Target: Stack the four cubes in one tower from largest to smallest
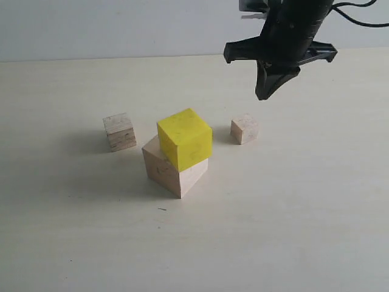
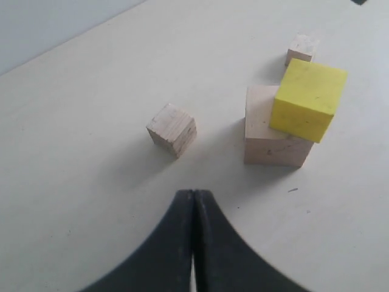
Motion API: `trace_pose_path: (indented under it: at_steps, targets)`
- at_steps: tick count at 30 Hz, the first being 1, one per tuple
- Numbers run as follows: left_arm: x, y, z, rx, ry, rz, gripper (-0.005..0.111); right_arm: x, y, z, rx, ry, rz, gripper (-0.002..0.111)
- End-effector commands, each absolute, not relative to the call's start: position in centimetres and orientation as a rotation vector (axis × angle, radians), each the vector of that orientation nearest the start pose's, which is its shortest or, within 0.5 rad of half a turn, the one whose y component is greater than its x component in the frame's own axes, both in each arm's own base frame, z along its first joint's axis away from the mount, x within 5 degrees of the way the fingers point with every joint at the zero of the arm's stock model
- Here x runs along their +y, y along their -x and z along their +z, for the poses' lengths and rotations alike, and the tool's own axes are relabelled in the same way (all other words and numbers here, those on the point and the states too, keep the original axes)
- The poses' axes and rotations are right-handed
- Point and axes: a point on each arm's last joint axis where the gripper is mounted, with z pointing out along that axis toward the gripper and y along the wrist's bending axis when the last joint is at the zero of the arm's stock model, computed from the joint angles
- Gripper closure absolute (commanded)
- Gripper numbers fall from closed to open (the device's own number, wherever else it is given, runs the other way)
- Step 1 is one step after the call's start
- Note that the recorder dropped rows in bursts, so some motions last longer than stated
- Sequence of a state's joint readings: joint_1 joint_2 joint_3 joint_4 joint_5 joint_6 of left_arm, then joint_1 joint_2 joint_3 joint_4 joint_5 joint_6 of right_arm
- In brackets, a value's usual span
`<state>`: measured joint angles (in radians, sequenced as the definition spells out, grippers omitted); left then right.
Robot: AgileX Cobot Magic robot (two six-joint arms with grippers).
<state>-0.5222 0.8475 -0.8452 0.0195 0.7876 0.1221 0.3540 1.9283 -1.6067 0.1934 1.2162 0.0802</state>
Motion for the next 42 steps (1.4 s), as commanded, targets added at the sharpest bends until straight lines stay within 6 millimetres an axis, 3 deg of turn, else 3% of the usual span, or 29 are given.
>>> trace_pose_path:
  at_steps: [1, 6, 10, 17, 22, 32, 42]
  targets:
    - [-7.8, -13.5, 34.3, 2.183, -0.741, -0.199, 0.107, 15.5, -33.6, 24.3, 3.035, 0.338, 0.488, 0.108]
    - [-7.9, -13.4, 34.3, 2.191, -0.737, -0.215, 0.107, 15.3, -30.3, 21.9, 3.041, 0.347, 0.507, 0.108]
    - [-8.0, -13.6, 34.1, 2.176, -0.73, -0.222, 0.107, 16.3, -28.9, 21.6, 2.954, 0.365, 0.531, 0.108]
    - [-8.5, -14.3, 32.4, 2.216, -0.74, -0.22, 0.107, 17.8, -28.4, 22.3, 2.861, 0.364, 0.587, 0.108]
    - [-8.6, -14.5, 32.3, 2.217, -0.74, -0.22, 0.107, 18.3, -28.2, 22.3, 2.85, 0.357, 0.587, 0.108]
    - [-8.6, -14.5, 32.3, 2.217, -0.741, -0.22, 0.107, 16.9, -25.7, 19.4, 2.948, 0.331, 0.536, 0.108]
    - [-8.6, -14.4, 32.3, 2.22, -0.736, -0.231, 0.107, 17.9, -25.9, 19.8, 2.824, 0.272, 0.743, 0.108]
